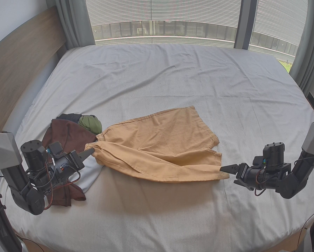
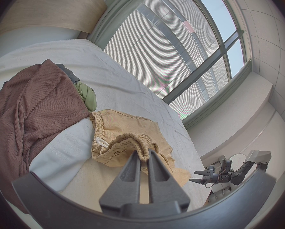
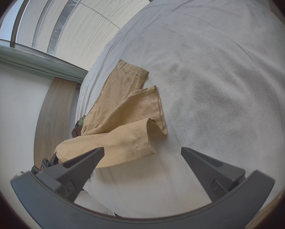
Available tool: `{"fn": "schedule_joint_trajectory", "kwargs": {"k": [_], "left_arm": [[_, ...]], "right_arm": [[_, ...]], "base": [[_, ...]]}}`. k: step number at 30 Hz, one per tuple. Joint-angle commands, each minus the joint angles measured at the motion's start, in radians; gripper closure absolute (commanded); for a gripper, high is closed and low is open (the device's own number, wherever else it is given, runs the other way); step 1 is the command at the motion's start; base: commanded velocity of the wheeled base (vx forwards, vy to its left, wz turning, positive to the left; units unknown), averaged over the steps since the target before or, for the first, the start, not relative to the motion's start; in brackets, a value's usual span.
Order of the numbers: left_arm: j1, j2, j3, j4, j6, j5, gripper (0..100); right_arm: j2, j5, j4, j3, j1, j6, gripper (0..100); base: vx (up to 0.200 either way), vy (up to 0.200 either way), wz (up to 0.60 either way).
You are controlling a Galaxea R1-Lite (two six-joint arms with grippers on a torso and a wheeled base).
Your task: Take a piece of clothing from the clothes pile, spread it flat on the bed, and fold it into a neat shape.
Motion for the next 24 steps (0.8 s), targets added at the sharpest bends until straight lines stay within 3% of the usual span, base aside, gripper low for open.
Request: {"fn": "schedule_joint_trajectory", "kwargs": {"k": [1,15,16,20,24], "left_arm": [[0.0,-0.001,0.001,0.0,-0.001,0.0,100],[0.0,0.001,-0.002,0.0,-0.001,0.0,100],[0.0,0.001,-0.002,0.0,-0.001,0.0,100],[0.0,-0.001,-0.005,0.0,-0.001,0.0,100],[0.0,-0.001,-0.005,0.0,-0.001,0.0,100]], "right_arm": [[0.014,0.001,0.0,-0.013,0.021,0.012,0],[0.093,-0.001,-0.003,-0.064,0.053,0.027,0],[0.096,-0.001,-0.003,-0.062,0.06,0.027,100],[0.096,0.002,0.0,-0.055,0.076,0.03,100],[0.093,0.008,-0.002,-0.055,0.097,0.109,100]], "base": [[0.0,0.0,0.0],[0.0,0.0,0.0],[0.0,0.0,0.0],[0.0,0.0,0.0],[0.0,0.0,0.0]]}}
